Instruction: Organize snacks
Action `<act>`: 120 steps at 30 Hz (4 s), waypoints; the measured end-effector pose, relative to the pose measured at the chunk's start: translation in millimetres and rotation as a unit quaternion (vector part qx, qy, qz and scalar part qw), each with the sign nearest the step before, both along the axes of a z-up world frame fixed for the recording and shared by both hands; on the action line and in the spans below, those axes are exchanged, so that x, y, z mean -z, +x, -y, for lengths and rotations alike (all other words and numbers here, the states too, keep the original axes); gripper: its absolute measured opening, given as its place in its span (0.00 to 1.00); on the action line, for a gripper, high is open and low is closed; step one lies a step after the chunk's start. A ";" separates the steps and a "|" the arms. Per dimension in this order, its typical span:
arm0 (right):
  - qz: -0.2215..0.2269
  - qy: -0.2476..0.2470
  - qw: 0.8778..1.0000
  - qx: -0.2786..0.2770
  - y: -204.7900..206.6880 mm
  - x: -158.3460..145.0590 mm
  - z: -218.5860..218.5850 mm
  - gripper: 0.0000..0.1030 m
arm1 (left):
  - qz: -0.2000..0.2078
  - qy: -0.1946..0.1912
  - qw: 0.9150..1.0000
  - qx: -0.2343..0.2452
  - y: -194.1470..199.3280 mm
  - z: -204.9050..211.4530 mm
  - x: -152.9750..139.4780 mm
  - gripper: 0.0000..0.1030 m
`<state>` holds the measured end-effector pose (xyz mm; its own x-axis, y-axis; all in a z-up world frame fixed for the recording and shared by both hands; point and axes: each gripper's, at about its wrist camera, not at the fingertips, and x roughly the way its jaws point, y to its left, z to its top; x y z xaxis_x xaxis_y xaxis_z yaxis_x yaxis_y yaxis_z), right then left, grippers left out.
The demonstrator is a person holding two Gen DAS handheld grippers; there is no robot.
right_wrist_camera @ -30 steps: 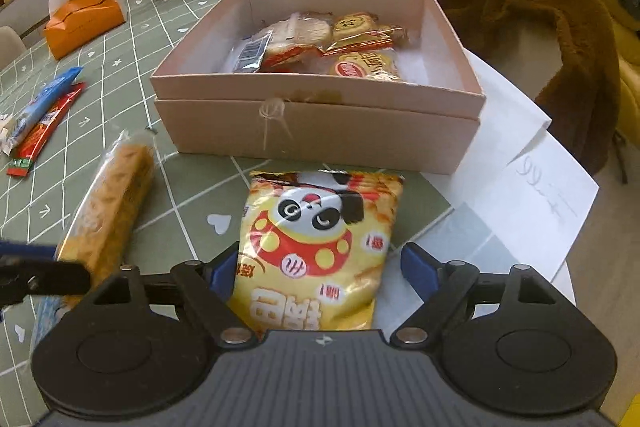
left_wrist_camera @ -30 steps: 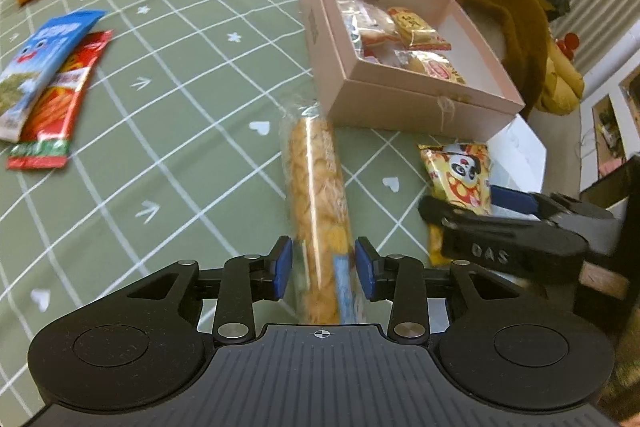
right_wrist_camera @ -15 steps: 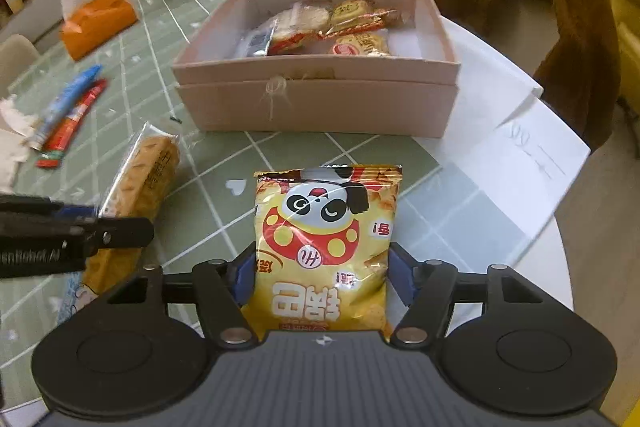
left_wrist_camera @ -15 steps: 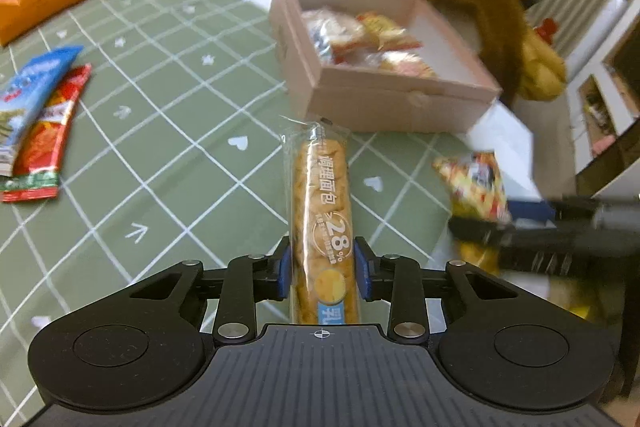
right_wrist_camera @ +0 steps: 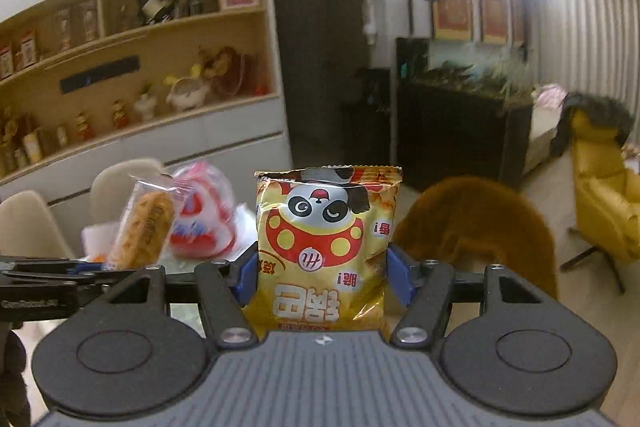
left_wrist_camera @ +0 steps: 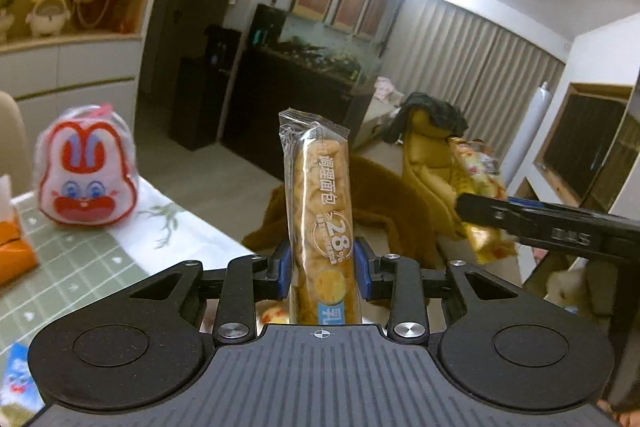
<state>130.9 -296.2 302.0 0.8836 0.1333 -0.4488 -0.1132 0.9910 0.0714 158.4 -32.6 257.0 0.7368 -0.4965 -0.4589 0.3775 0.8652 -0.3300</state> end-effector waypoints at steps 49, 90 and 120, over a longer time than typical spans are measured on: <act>-0.269 0.005 0.958 -0.097 36.2 204.2 -159.1 0.75 | -0.166 0.055 0.968 -0.181 7.1 -166.6 185.4 0.36; -0.276 -0.003 0.945 -0.177 -37.6 264.5 -220.2 0.82 | -0.311 -0.085 0.929 -0.182 -78.2 -162.5 238.2 0.36; -0.286 0.000 0.955 -0.074 -75.7 270.8 -92.5 0.47 | -0.257 0.015 0.961 -0.101 -86.4 -73.8 216.7 0.41</act>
<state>55.2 -203.7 31.2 0.4651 0.2382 -0.8526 -0.1942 0.9671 0.1642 72.0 41.2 40.4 0.4899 -0.3475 -0.7995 -0.0056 0.9159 -0.4015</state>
